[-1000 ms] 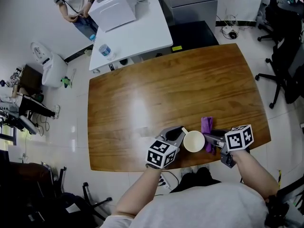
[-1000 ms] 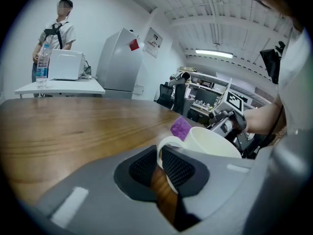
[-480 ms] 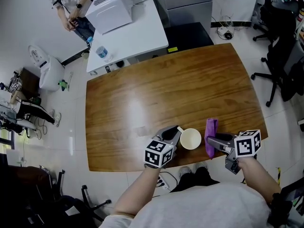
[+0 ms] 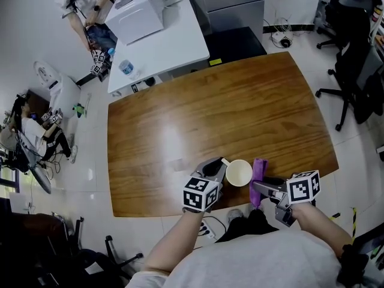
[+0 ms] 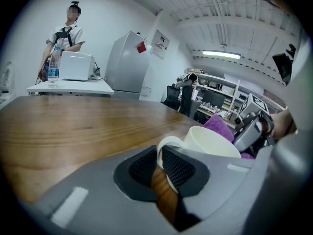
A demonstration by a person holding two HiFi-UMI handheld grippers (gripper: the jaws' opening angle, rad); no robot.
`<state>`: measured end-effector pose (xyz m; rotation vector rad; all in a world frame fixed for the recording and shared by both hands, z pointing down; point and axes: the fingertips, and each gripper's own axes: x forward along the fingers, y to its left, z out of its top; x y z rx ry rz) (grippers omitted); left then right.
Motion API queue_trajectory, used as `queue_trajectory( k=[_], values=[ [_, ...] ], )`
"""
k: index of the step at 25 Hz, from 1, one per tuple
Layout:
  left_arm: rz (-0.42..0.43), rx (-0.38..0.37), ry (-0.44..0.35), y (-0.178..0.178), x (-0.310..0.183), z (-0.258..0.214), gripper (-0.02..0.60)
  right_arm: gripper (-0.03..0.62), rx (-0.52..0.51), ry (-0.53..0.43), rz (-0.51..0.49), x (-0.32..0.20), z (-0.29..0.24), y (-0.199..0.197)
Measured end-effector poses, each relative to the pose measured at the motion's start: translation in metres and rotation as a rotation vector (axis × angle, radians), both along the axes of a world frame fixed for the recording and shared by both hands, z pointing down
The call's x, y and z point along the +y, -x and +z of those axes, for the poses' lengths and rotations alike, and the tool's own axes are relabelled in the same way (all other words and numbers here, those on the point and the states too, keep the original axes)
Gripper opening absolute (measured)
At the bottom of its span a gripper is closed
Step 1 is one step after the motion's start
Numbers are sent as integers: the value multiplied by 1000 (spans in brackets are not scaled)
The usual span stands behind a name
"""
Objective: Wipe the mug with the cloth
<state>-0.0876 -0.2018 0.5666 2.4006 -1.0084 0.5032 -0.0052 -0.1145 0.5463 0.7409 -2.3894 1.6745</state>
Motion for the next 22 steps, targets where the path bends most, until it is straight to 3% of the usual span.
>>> queue_trajectory(
  k=[7, 11, 22],
  values=[
    [-38, 16, 0, 4, 1, 2, 31, 126, 142, 26, -39, -1, 39, 2],
    [-34, -12, -20, 6, 3, 2, 23, 127, 205, 36, -43, -1, 50, 3],
    [-78, -4, -2, 15, 8, 2, 23, 127, 174, 66, -2, -6, 51, 5]
  ],
)
